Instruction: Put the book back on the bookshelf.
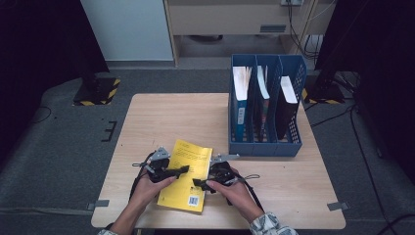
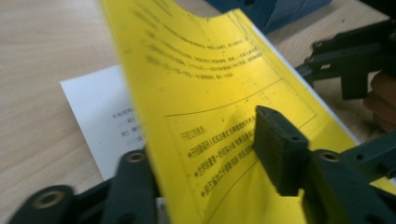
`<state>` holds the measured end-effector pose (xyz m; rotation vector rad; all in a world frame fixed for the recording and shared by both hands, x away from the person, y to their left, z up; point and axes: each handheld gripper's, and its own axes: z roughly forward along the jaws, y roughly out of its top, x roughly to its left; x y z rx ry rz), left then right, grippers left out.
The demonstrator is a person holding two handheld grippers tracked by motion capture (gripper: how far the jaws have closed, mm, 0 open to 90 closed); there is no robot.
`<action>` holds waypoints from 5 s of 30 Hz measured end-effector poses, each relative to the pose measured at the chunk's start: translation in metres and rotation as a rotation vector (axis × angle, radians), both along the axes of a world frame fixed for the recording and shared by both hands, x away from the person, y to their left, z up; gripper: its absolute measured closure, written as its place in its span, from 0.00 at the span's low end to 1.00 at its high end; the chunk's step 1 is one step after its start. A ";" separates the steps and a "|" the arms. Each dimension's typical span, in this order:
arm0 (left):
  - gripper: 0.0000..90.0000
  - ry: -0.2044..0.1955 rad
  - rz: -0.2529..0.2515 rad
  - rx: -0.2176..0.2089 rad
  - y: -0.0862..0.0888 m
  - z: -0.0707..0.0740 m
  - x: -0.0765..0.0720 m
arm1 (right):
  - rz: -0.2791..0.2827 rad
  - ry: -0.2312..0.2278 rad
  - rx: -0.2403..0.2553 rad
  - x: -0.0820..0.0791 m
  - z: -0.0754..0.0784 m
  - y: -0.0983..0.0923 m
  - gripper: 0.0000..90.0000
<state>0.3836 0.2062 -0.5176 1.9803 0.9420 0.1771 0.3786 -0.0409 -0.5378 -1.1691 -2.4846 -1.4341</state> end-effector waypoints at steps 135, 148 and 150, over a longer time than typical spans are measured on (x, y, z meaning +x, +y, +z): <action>0.21 -0.172 0.195 0.145 0.035 0.028 0.000 | 0.109 -0.348 -0.059 0.037 0.142 0.017 0.71; 0.07 -0.103 0.233 0.228 0.060 0.016 0.000 | 0.121 -0.333 -0.065 0.041 0.141 0.020 0.72; 0.08 -0.096 0.236 0.230 0.061 0.015 0.000 | 0.120 -0.332 -0.067 0.041 0.141 0.020 0.72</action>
